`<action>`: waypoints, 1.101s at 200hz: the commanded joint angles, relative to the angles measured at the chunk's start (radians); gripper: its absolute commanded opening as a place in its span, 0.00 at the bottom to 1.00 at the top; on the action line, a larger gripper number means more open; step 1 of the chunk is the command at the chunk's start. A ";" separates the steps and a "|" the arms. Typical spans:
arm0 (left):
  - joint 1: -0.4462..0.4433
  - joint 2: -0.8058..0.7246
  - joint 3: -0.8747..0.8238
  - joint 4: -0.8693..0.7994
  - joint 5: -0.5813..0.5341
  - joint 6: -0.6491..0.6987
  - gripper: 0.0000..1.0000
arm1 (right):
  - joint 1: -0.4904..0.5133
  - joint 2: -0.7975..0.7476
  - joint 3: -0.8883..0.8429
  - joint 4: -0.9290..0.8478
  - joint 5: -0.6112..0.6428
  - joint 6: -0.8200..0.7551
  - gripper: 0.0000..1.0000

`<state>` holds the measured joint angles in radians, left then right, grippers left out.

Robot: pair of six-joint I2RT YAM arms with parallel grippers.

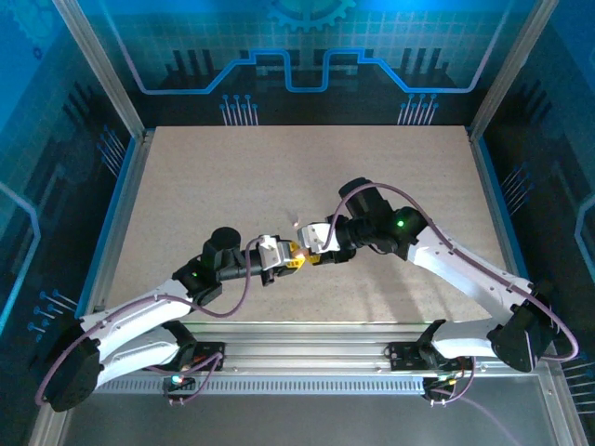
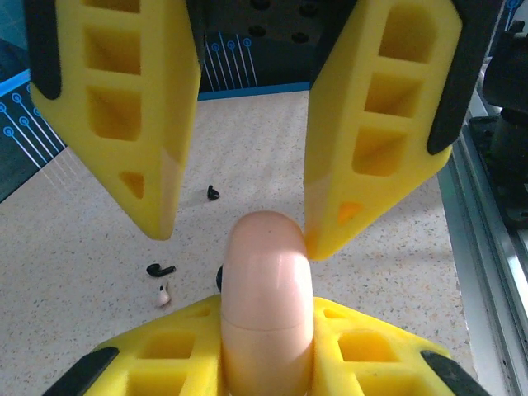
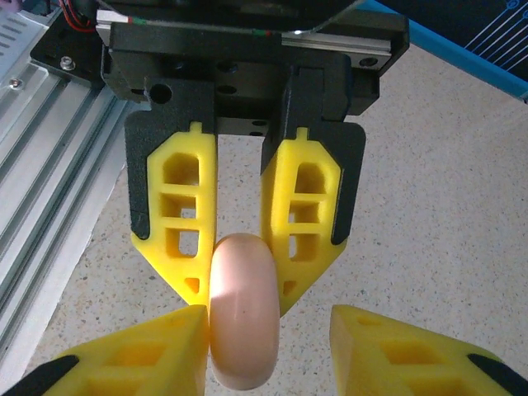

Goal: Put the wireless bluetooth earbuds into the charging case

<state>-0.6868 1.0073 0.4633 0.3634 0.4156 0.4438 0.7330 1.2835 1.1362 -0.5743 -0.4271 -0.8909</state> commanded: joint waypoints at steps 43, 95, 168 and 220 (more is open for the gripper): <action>0.002 -0.018 0.011 0.022 0.017 -0.008 0.23 | 0.009 0.010 -0.003 0.004 -0.045 0.009 0.43; 0.003 -0.031 0.006 0.029 0.017 -0.013 0.23 | 0.008 0.015 -0.010 0.023 -0.019 0.016 0.43; 0.003 -0.041 0.003 0.019 0.024 -0.013 0.22 | -0.042 -0.026 -0.030 0.142 0.055 0.112 0.43; 0.003 -0.040 0.003 0.025 0.022 -0.014 0.22 | -0.073 -0.055 -0.046 0.210 0.077 0.159 0.43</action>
<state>-0.6758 0.9852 0.4633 0.3786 0.3817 0.4400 0.6968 1.2545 1.1042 -0.4656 -0.4164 -0.7731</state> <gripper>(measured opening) 0.222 0.427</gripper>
